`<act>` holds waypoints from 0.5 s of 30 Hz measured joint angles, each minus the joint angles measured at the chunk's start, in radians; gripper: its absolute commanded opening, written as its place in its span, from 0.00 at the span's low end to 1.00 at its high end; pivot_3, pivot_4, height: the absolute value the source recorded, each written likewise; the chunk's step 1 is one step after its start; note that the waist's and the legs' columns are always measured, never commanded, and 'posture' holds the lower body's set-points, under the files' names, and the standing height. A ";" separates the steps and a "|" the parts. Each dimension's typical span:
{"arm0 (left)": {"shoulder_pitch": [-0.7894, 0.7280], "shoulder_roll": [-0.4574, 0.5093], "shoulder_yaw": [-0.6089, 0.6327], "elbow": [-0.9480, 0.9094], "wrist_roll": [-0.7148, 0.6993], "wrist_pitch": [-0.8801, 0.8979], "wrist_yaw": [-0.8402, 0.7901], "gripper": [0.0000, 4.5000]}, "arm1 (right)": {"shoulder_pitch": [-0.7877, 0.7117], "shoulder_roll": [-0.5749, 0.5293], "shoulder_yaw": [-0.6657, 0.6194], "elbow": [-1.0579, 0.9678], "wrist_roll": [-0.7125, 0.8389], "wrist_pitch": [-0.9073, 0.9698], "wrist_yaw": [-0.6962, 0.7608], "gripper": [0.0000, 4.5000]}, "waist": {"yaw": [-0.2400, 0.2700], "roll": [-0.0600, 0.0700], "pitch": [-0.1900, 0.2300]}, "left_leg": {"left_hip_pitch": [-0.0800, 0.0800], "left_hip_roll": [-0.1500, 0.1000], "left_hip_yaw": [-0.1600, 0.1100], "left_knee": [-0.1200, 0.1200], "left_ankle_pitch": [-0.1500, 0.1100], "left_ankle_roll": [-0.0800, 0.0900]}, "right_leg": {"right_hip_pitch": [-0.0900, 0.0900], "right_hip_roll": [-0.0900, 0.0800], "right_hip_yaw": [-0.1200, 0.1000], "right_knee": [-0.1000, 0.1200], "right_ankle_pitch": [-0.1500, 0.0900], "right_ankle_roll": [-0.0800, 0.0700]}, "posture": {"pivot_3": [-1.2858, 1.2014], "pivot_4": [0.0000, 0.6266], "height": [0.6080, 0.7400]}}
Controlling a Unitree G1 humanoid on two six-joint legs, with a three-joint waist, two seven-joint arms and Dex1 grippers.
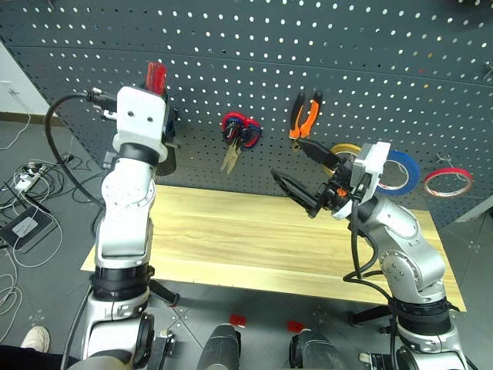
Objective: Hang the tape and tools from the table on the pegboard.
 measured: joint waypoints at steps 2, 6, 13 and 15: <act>-0.059 0.001 0.001 0.061 -0.001 -0.035 0.005 0.20 | -0.009 0.010 0.012 0.007 -0.010 -0.007 -0.007 1.00 | -0.001 0.000 -0.001 | 0.002 0.000 0.000 0.000 0.000 0.000 | 0.001 0.000 0.000 0.000 0.000 0.000 | 0.56 0.12 1.00; -0.126 0.004 0.002 0.164 -0.004 -0.099 0.008 0.20 | -0.029 0.028 0.017 0.014 -0.019 -0.013 -0.020 1.00 | -0.005 0.000 -0.001 | 0.005 0.000 0.001 -0.001 0.000 0.000 | 0.003 0.000 0.001 0.001 0.000 0.000 | 0.56 0.14 1.00; -0.201 0.028 0.032 0.317 -0.006 -0.185 0.032 0.20 | -0.038 0.034 0.034 0.022 -0.023 -0.015 -0.028 1.00 | -0.011 0.000 -0.001 | 0.006 0.000 0.001 -0.001 0.000 0.000 | 0.003 0.000 0.001 0.001 0.000 0.000 | 0.55 0.16 1.00; -0.200 0.033 0.045 0.338 -0.011 -0.188 0.045 0.20 | -0.038 0.030 0.034 0.022 -0.022 -0.014 -0.029 1.00 | -0.012 0.000 -0.001 | 0.006 0.000 0.000 -0.001 0.000 0.000 | 0.003 0.001 0.001 0.001 0.000 0.000 | 0.55 0.17 1.00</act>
